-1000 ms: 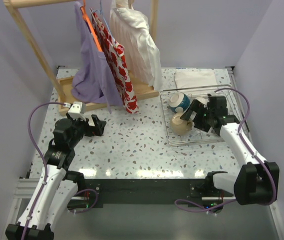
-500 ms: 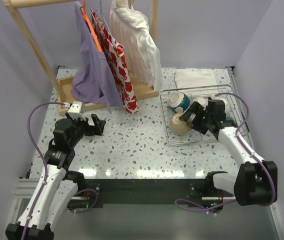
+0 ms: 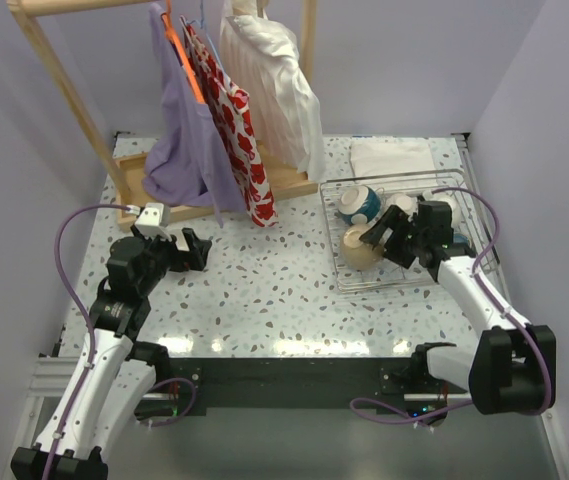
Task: Unload the bowls from the dish rack
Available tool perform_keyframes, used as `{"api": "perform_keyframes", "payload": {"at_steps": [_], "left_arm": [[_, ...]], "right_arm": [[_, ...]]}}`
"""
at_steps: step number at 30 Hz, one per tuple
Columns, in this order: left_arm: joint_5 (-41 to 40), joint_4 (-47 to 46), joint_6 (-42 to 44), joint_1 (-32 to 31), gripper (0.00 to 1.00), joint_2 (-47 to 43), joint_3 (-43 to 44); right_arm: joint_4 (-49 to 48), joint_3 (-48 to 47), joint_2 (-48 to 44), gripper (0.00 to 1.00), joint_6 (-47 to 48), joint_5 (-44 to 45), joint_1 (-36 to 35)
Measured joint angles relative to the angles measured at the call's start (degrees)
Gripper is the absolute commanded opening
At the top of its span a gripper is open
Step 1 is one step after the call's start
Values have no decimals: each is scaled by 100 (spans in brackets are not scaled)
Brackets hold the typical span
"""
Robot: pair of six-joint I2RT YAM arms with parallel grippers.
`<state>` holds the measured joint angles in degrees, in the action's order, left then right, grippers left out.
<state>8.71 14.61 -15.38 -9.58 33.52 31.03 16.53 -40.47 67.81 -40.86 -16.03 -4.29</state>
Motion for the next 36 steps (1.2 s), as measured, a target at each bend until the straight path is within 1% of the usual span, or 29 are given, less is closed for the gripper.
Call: {"api": "perform_keyframes", "payload": {"at_steps": [5, 7, 9, 11, 14, 20, 25, 36], "left_arm": [[0, 0, -2, 0, 100, 0, 0], [0, -2, -2, 0, 100, 7, 0], [0, -2, -2, 0, 100, 13, 0], [0, -2, -2, 0, 100, 33, 0], [0, -2, -2, 0, 100, 44, 0], [-13, 0, -2, 0, 100, 66, 0], [-22, 0, -2, 0, 100, 76, 0], [-44, 0, -2, 0, 100, 76, 0]], "right_arm": [[59, 0, -94, 76, -9, -11, 2], [70, -2, -103, 73, -4, -11, 2], [98, -13, -103, 73, 15, -9, 2], [155, -50, -103, 74, 39, -4, -13], [267, -111, -103, 78, 76, 15, -59], [577, -358, -109, 80, 127, 181, -293], [669, -487, -118, 85, 160, 321, -459], [496, -487, -103, 84, 101, 461, -695]]}}
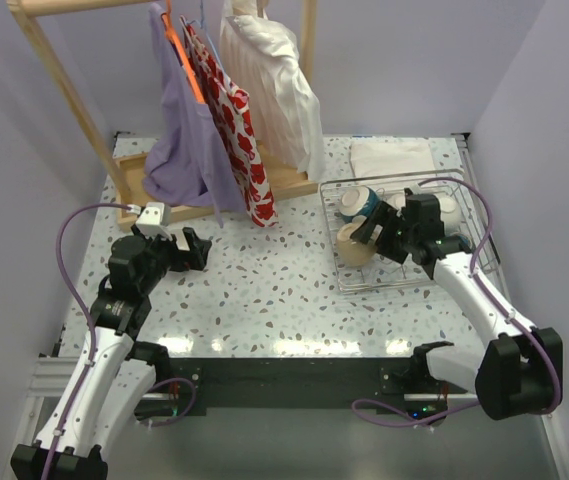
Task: Unload the bowls from the dish rack
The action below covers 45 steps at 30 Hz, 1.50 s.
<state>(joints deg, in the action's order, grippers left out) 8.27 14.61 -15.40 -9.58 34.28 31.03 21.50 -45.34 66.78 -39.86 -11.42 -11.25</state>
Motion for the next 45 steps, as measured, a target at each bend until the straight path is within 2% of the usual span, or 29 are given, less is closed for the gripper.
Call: {"api": "perform_keyframes", "payload": {"at_steps": [10, 14, 16, 18, 19, 22, 30, 33, 45], "left_arm": [[-2, 0, 0, 0, 100, 20, 0], [-7, 0, 0, 0, 100, 35, 0], [-7, 0, 0, 0, 100, 35, 0], [-7, 0, 0, 0, 100, 35, 0], [-7, 0, -2, 0, 100, 35, 0], [-4, 0, -2, 0, 100, 35, 0], [210, -17, -157, -13, 100, 46, -2], [385, -59, -315, -57, 100, 101, -2], [699, -35, -935, -673, 100, 702, 308]], "right_arm": [[-11, 0, 186, 84, -81, 361, -52], [-33, 2, 190, 77, -155, 463, -85], [-31, 2, 190, 62, -177, 490, -85], [-28, 2, 190, 53, -188, 487, -85], [-28, 2, 190, 43, -205, 487, -85], [-28, 2, 186, 29, -214, 487, -94], [15, 2, -11, 6, -74, 407, -116], [76, -22, -201, 0, 160, 330, -131], [282, -638, -376, 0, 1770, 149, -343]]}}
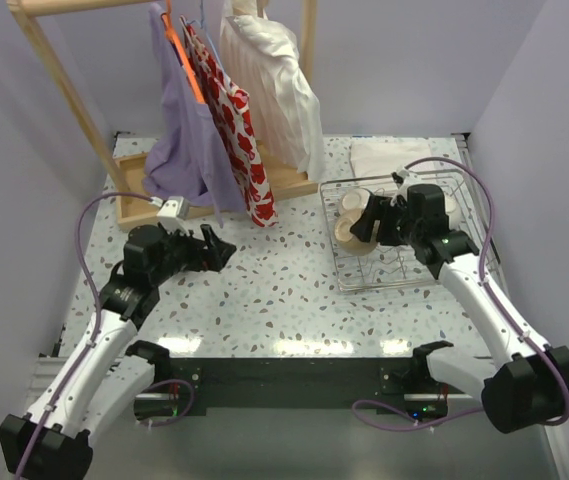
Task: Unload the bowls from the dish rack
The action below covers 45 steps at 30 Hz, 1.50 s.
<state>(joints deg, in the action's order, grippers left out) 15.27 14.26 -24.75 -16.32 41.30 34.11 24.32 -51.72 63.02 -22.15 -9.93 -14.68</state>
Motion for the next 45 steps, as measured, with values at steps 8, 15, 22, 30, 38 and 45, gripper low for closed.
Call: {"api": "perform_keyframes", "payload": {"at_steps": [8, 15, 22, 30, 38, 45], "left_arm": [[-299, -2, -433, -1106, 100, 553, 481], [-671, 39, -802, -1735, 100, 1204, 715], [-872, 391, -1215, -1853, 100, 1794, 1416], [-949, 846, -1480, -1860, 100, 2188, 1969], [-940, 1519, -1794, -1843, 100, 2610, 2640], [-151, 1908, -1967, -1134, 96, 3005, 3016]], "right_arm": [[247, -214, -251, 0, 1204, 535, -752], [437, -295, -356, 0, 2238, 1296, -1587], [435, -302, -474, 0, 3193, 1808, -2369], [184, -299, -590, 0, 4232, 2455, -3698], [-614, -59, -393, 0, 5101, 3228, -5090], [-1508, 540, 28, 0, 5742, 3976, -5759]]}}
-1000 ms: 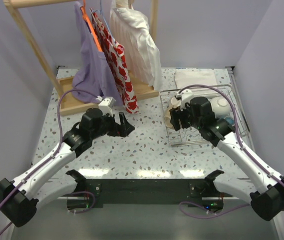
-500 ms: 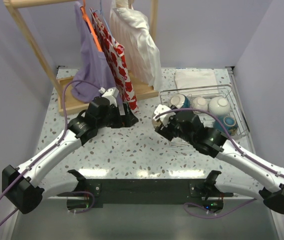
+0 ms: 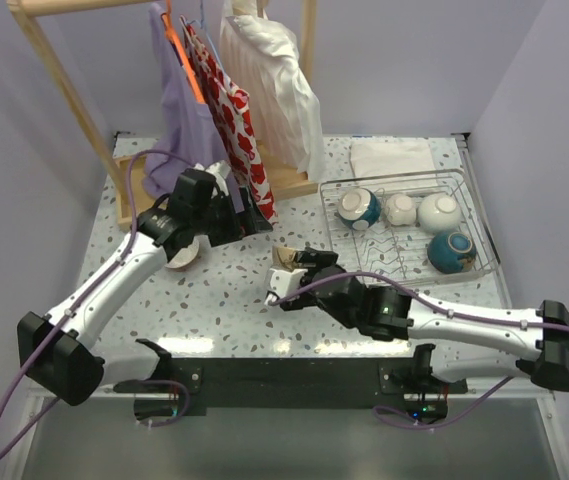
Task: Unload the bowls from the dish rack
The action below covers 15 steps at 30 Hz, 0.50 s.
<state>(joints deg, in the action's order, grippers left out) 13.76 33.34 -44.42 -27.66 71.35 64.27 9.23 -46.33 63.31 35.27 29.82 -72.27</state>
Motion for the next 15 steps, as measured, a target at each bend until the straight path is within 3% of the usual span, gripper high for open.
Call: {"api": "perform_keyframes", "payload": {"at_steps": [6, 15], "left_arm": [[498, 293, 7, 321, 93, 175, 0], [1204, 461, 42, 315, 78, 673, -192]], "right_arm": [[-828, 492, 321, 0, 483, 422, -374], [-1818, 629, 601, 0, 1169, 739, -730]]}}
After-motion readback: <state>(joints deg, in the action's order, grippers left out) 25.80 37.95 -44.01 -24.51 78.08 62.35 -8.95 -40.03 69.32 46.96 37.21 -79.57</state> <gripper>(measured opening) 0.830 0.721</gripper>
